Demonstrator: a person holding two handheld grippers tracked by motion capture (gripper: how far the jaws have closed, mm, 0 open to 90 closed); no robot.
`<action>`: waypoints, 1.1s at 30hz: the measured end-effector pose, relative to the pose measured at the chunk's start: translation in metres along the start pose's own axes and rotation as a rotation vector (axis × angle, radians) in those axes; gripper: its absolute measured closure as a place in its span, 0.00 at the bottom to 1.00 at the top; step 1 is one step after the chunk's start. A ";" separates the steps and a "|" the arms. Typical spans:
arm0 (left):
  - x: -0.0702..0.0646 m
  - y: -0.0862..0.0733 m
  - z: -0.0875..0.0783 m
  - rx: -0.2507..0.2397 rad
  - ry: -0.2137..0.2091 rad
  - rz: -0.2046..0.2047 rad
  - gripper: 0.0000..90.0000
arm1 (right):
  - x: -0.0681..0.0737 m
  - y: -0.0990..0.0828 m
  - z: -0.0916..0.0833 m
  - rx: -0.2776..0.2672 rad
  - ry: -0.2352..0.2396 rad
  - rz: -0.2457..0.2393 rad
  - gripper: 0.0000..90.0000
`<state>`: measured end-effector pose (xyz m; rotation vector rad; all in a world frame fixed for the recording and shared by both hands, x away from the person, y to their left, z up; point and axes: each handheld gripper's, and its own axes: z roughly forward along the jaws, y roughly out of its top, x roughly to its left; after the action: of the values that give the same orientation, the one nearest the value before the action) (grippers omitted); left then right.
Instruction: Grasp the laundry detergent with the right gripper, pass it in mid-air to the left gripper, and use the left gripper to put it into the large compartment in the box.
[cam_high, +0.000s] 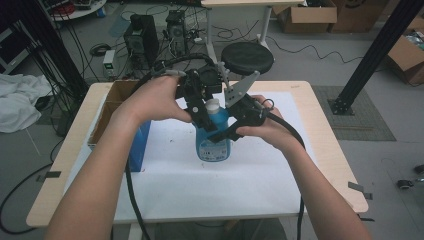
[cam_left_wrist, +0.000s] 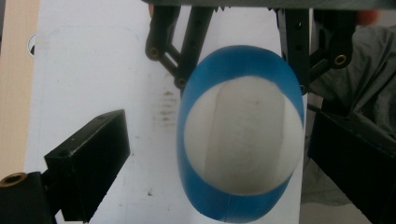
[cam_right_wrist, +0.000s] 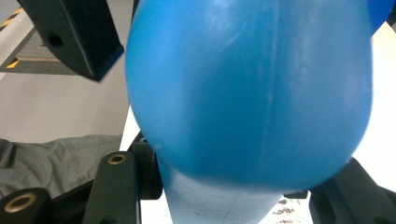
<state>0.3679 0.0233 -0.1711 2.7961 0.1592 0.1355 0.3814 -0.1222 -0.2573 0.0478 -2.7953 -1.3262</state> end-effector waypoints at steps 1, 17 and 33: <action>0.000 0.001 0.001 0.010 -0.002 0.009 0.07 | 0.000 0.000 0.000 0.001 0.000 0.002 0.52; -0.001 0.004 0.005 0.029 -0.001 0.034 0.15 | 0.000 -0.002 0.000 0.002 0.009 0.006 0.52; -0.001 0.004 0.008 0.030 -0.014 0.041 0.21 | -0.001 -0.004 0.000 0.001 0.010 0.009 0.52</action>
<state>0.3685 0.0173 -0.1772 2.8311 0.1007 0.1241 0.3828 -0.1252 -0.2604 0.0413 -2.7843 -1.3195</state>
